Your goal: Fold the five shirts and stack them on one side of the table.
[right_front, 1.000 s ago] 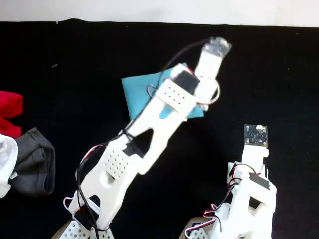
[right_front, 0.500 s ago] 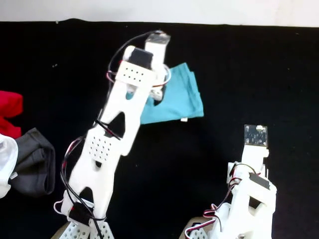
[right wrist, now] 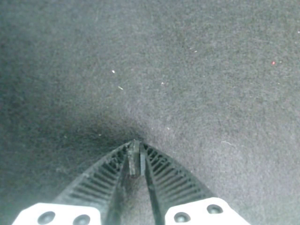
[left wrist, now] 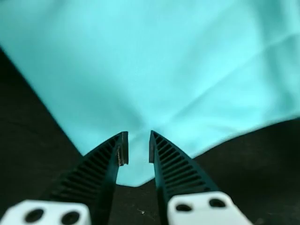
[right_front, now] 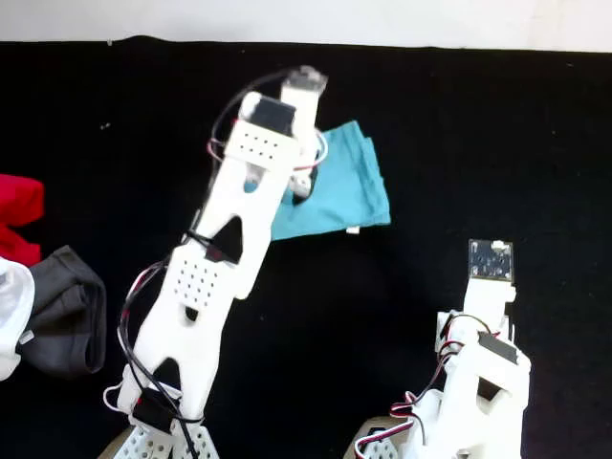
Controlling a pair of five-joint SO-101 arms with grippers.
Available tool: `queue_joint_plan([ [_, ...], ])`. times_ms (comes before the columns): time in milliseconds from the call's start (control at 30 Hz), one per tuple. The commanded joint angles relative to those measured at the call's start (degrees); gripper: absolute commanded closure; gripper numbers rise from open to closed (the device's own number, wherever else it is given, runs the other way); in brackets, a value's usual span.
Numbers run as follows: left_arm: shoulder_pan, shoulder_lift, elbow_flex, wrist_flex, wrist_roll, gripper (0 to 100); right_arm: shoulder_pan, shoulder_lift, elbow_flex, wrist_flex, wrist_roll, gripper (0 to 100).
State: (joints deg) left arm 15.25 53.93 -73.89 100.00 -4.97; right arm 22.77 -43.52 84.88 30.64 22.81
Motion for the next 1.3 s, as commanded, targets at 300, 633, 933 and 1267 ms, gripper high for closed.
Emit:
queue_joint_plan([
  [300,-17.27,-36.53,13.23,1.05,0.18,91,-1.1,-0.13,0.22,-1.27,0.18,99.2],
  [633,-25.1,-40.57,28.62,-2.46,0.7,91,-1.19,-0.13,0.22,-1.36,0.18,99.2],
  [933,-22.29,-22.29,38.11,-17.93,4.92,91,-1.19,-0.13,0.22,-1.36,0.18,99.2],
  [1267,-23.34,-8.66,38.2,-24.26,8.18,91,-1.19,-0.13,0.22,-1.36,0.18,99.2],
])
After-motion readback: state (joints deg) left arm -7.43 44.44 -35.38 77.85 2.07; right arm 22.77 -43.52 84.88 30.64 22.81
